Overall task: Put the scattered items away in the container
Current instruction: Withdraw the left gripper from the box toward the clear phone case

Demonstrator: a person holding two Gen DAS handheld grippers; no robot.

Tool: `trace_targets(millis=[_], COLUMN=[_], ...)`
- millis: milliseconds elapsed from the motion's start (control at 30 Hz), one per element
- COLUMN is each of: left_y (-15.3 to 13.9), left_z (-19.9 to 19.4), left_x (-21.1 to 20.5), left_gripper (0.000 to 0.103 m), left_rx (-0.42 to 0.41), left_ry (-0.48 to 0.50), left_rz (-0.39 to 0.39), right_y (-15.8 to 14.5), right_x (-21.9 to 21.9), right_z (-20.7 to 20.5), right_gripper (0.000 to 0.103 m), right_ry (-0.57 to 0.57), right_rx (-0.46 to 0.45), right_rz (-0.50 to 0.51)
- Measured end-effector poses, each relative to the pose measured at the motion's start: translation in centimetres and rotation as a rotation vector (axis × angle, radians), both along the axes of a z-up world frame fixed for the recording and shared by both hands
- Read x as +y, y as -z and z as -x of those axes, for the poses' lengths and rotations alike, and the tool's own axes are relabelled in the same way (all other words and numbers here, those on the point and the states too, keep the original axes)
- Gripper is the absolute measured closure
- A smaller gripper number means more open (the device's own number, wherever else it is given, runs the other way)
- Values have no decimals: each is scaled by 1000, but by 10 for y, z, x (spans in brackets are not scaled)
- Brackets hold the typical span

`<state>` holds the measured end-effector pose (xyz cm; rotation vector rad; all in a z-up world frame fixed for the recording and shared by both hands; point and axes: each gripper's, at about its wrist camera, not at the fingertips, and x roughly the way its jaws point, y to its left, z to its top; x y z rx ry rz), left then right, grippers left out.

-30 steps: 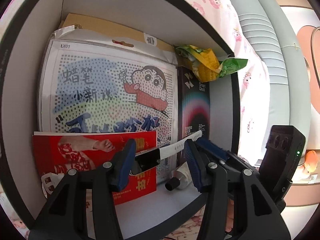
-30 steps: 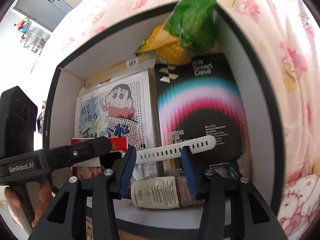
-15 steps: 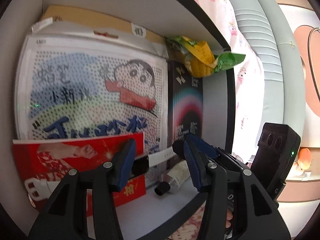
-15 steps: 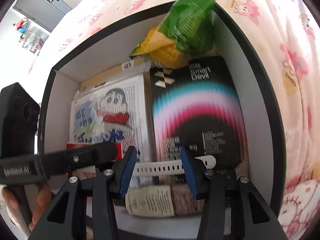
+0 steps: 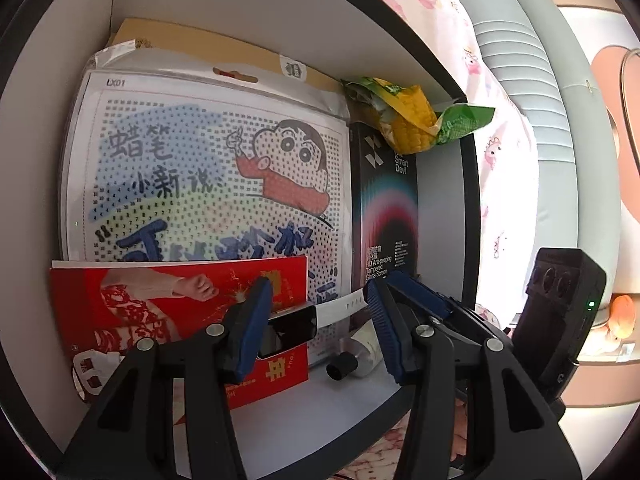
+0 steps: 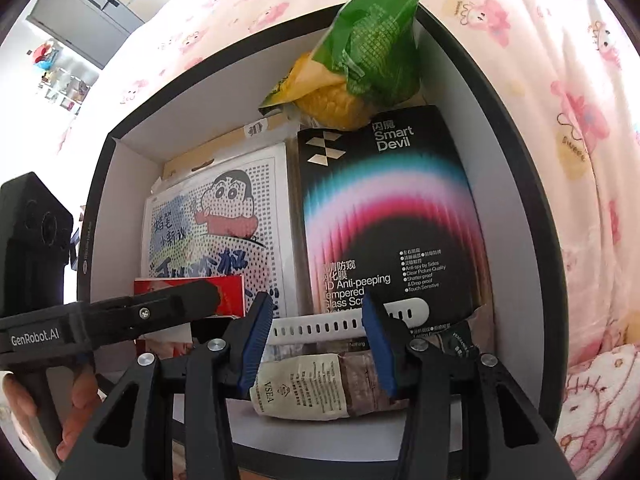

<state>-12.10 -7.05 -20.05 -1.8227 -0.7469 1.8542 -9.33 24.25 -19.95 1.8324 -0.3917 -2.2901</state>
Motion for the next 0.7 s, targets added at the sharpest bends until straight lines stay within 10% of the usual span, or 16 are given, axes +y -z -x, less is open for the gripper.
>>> trace_targets(millis=[167, 333, 467, 700], left_y=[-54, -107, -131, -160], left_z=[-10, -35, -44, -85], left_x=[29, 48, 68, 69], left_gripper=[53, 50, 49, 48], left_rx=[336, 545, 622, 700], left_ry=[46, 35, 23, 0], left_rz=[308, 300, 352, 417], right_y=[-23, -83, -142, -150], right_x=[4, -69, -38, -64], right_z=[-13, -35, -52, -72], right_gripper=[60, 60, 59, 59], right_ry=[22, 53, 39, 14], right_rx=[82, 248, 348, 425], right_rz=[-38, -160, -220, -210])
